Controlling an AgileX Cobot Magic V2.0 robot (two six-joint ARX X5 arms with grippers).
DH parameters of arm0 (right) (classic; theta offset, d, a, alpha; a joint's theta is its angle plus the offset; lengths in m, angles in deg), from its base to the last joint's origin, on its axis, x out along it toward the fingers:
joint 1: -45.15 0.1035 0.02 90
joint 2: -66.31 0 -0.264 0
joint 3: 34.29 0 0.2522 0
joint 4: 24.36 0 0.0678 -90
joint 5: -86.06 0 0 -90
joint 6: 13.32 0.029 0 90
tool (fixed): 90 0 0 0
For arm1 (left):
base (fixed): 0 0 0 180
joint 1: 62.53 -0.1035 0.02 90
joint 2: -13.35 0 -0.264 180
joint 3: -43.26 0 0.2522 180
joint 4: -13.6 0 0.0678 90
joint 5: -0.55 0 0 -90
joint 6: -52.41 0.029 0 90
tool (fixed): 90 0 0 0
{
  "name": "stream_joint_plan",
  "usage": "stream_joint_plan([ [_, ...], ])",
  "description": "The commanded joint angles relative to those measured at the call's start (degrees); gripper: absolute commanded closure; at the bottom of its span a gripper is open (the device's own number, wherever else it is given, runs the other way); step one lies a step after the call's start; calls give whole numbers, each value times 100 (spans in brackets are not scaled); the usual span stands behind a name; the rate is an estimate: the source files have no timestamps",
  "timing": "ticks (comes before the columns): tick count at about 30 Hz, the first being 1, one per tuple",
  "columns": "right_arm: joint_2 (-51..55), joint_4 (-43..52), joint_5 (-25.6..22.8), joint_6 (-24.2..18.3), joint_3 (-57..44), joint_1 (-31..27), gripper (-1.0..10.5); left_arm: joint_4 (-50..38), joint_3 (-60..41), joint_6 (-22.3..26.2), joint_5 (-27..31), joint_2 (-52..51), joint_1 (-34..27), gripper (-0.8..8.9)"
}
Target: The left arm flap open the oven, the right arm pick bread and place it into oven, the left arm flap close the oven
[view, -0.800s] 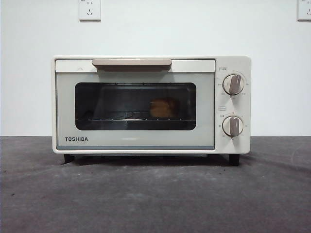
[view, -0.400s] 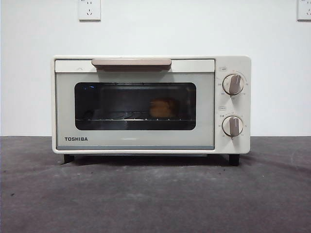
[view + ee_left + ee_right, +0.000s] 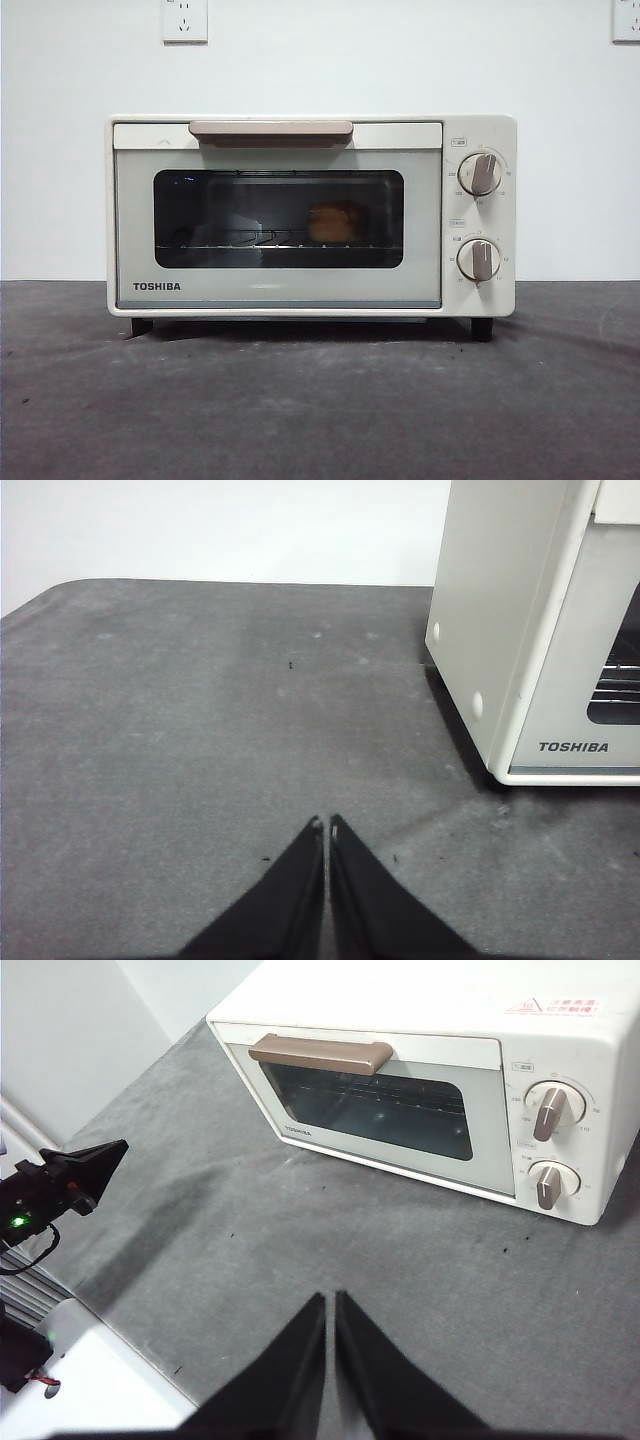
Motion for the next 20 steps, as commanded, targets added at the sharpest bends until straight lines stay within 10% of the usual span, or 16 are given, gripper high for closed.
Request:
stream_joint_plan([
  [1,-15,57,-7,-35,68,52,934,26,-118,68,2,-9,4,794],
  [9,98,352,-116,-411,-50,-87,934,26,-118,68,2,-9,4,794],
  [20,2321,3141,-507,-1993,-3268,-2857,934,26,-118,70,2,-9,4,794],
])
